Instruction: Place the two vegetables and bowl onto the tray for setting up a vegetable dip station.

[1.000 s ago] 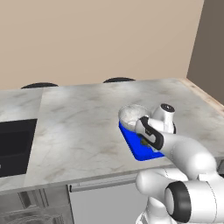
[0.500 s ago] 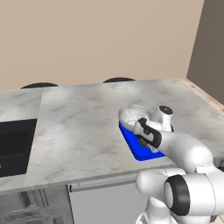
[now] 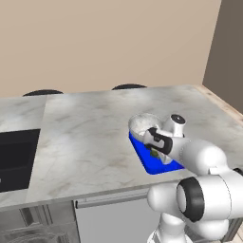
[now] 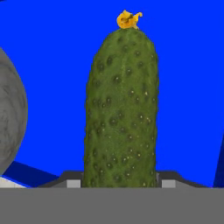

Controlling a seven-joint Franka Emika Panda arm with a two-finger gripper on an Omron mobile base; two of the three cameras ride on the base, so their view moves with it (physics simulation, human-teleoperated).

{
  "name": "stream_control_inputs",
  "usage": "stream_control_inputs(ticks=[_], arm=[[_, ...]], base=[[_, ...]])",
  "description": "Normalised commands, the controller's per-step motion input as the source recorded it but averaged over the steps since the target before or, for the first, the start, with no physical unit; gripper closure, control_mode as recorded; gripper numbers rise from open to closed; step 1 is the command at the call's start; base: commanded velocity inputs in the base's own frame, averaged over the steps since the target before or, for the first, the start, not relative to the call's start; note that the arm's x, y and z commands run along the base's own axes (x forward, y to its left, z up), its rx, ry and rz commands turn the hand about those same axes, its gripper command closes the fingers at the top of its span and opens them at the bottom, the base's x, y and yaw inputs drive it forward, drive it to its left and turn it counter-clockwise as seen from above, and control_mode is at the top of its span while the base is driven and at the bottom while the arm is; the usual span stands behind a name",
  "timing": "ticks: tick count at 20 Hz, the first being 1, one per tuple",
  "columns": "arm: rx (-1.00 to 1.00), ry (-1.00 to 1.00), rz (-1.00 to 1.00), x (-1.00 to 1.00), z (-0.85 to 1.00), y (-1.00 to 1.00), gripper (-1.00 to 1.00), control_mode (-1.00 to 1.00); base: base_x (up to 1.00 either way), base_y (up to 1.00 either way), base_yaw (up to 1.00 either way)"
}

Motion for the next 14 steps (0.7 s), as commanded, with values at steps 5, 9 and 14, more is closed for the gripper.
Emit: stream_control_inputs(ticks=[5, 9, 14], arm=[[0.0, 0.0, -0.01, 0.11, -0.08, 0.0, 1.0, -1.0], [0.0, 0.0, -0.01, 0.08, -0.11, 0.0, 1.0, -1.0], [0.0, 0.0, 0.0, 0.03, -0.11, 0.0, 1.0, -1.0]], base=[[0.0, 0.0, 0.0], [0.0, 0.0, 0.0], [0.0, 0.0, 0.0]])
